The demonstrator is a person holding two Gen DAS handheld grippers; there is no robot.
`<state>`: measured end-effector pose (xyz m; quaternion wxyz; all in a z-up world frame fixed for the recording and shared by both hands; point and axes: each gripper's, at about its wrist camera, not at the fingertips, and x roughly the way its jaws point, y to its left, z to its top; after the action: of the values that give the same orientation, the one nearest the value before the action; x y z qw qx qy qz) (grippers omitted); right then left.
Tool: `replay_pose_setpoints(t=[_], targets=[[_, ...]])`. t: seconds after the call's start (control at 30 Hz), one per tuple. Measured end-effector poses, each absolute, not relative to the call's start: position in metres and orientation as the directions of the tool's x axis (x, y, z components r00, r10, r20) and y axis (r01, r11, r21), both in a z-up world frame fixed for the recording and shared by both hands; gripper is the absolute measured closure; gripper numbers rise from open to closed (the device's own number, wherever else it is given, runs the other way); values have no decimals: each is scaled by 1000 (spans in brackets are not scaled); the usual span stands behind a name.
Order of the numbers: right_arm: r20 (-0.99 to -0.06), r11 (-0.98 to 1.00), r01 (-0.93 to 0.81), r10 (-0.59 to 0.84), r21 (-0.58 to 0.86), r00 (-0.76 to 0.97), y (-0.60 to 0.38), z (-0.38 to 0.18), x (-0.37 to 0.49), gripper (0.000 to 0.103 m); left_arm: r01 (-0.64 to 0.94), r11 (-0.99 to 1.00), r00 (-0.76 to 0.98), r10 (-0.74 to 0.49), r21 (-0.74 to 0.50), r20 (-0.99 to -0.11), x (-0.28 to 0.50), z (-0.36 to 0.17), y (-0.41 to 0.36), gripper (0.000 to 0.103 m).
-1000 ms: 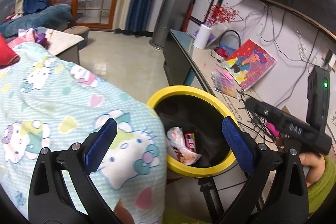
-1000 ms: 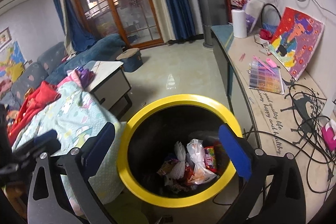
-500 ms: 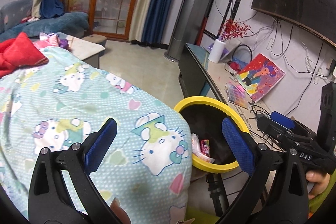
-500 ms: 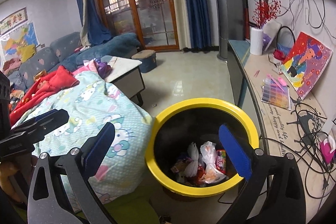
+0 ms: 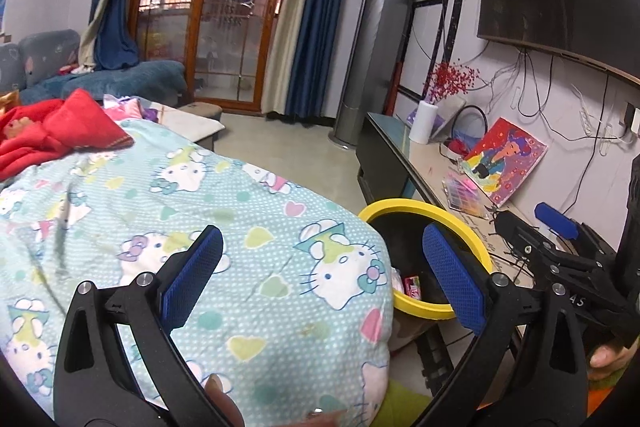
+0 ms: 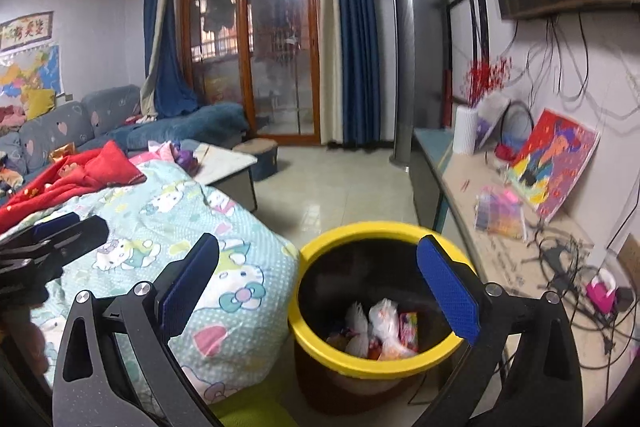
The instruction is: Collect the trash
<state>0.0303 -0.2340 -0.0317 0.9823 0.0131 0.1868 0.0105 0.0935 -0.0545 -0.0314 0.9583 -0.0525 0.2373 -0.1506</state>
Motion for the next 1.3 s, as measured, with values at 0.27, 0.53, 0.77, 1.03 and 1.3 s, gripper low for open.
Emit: replay_pose_setpoints(t=[0.27, 0.53, 0.77, 1.03, 1.3], targets=[[-291, 999, -12, 1, -35, 957, -217, -40, 18, 6, 216, 965, 883, -259, -150, -391, 71, -30, -30, 11], [-318, 993, -87, 57, -81, 947, -196, -45, 14, 6, 194, 969, 901, -237, -152, -362, 61, -29, -24, 11], [-305, 994, -73, 47, -75, 951, -197, -43, 14, 6, 190, 971, 902, -231, -145, -364, 58, -29, -25, 11], [-313, 996, -61, 39, -61, 949, -202, -44, 17, 6, 185, 973, 903, -224, -140, -366, 56, -31, -25, 11], [-314, 996, -68, 45, -65, 948, -200, -45, 17, 6, 183, 973, 903, -222, -140, -366, 56, -30, -25, 11]])
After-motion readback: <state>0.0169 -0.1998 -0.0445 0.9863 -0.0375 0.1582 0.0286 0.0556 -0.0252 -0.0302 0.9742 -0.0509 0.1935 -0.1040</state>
